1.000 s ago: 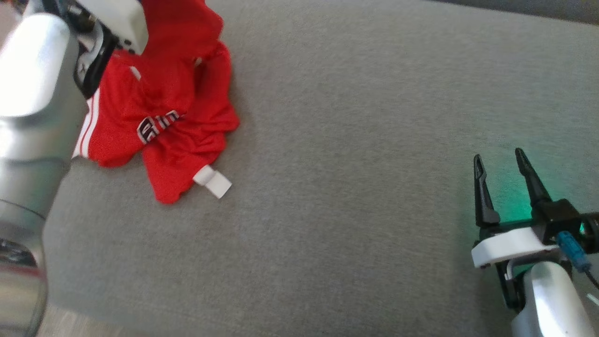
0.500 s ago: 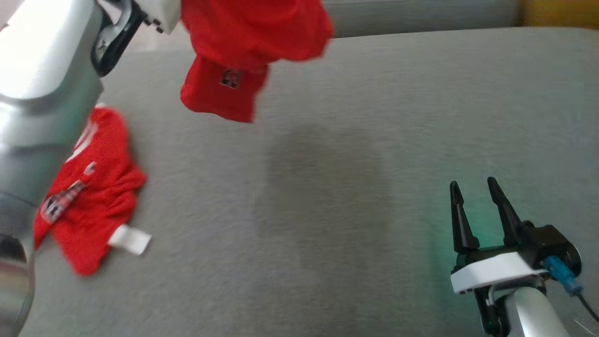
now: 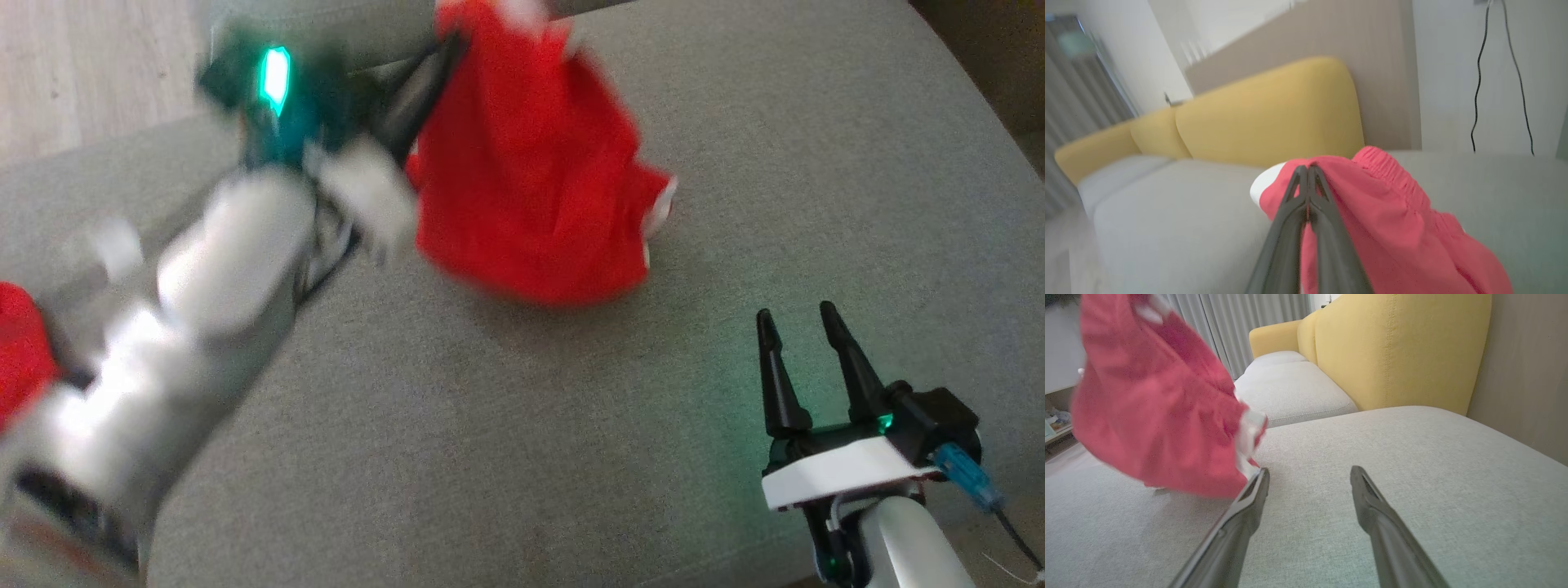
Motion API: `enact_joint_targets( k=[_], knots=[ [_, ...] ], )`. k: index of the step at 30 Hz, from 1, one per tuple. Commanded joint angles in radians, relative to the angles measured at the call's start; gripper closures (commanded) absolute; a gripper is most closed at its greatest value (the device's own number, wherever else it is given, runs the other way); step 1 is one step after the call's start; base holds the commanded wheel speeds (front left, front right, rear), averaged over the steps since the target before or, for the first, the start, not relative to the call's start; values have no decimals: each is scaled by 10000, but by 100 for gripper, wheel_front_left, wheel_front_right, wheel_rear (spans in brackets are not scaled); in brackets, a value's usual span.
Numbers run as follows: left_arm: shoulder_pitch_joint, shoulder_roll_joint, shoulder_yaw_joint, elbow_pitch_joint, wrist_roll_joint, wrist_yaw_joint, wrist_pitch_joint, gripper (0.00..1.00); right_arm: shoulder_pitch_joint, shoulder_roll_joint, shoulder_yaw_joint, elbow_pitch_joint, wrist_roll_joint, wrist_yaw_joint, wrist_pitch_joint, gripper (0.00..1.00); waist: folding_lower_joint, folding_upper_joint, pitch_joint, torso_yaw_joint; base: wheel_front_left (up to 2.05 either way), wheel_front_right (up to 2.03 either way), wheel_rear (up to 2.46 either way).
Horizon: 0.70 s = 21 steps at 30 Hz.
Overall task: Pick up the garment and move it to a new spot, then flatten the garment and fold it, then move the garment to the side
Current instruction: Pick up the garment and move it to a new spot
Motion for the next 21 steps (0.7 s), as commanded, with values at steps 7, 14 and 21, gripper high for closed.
enact_joint_targets(
  k=[7, 14, 21],
  knots=[
    [3411, 188, 639, 177, -461, 1149, -549, 0, -140, -19, 254, -5, -14, -7, -36, 0, -1, 0, 15, 887, 0, 0, 0],
    [6212, -428, 2956, -2000, 841, 2976, -561, 0, 63, -19, -44, 319, -397, -7, -36, 0, -1, 0, -441, 2049, 0, 0, 0],
    [9522, -1321, 6051, -4774, 2975, 4120, -563, 0, 557, -18, -463, 496, -510, -7, -36, 0, -1, 0, -1377, 3073, 0, 0, 0]
  ],
)
